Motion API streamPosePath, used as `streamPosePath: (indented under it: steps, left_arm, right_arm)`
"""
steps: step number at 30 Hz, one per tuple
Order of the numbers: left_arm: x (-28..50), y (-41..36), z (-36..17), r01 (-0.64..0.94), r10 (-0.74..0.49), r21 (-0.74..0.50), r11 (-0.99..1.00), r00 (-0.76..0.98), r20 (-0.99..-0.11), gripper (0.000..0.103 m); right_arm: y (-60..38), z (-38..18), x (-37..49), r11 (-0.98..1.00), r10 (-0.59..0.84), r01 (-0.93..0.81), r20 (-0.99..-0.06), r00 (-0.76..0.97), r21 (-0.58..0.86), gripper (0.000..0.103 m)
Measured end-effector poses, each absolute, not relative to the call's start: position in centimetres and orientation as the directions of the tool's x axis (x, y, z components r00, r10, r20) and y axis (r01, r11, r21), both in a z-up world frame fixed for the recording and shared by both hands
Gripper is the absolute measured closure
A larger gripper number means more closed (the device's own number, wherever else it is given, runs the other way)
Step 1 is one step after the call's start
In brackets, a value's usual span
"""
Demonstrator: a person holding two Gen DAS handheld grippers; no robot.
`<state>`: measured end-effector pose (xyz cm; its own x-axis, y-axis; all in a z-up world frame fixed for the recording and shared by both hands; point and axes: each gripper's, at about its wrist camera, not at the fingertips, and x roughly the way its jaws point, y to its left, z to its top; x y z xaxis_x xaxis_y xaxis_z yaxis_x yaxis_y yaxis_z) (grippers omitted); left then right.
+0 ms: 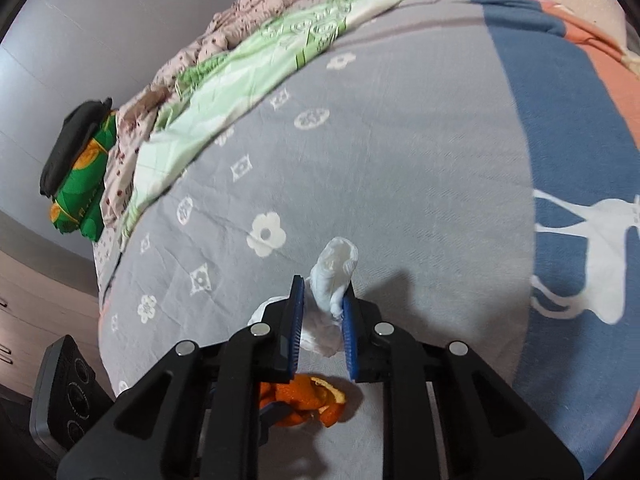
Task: Collect trash
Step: 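Grasp the orange peel with the left tool while the right tool grasps the white tissue, then carry the orange peel and white tissue over the yellow-rimmed bin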
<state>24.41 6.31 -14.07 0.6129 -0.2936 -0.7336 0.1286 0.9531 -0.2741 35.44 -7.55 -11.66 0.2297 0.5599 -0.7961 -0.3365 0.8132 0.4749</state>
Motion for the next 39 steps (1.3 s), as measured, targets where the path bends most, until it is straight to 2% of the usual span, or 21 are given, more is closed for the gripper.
streamPosePath:
  steps: [9,21,32,39]
  left_arm:
    - [22.3,5.4,-9.2,0.138,-0.246,-0.209,0.968,0.674,-0.697,0.072]
    - [19.8,0.5,-0.8,0.183,-0.235,-0.147,0.972,0.769,-0.594,0.072]
    - [18.8,-7.0,5.4,0.271,-0.292,-0.117,0.956,0.805,-0.516,0.072]
    - [18.3,-13.4,7.6,0.36,-0.366,-0.111,0.926,0.792,-0.488,0.072]
  right_arm:
    - [-13.5,-5.8,32.9,0.807,0.588,-0.305,-0.73,0.347,0.505,0.086]
    - [-25.0,2.9,28.0,0.828,0.553,-0.27,-0.636,0.538,0.492,0.086]
    - [-37.5,8.3,22.6,0.871,0.442,-0.172,-0.582,0.683,0.46,0.086]
    - [-45.1,9.2,19.6,0.887,0.362,-0.084,-0.571,0.737,0.454,0.086]
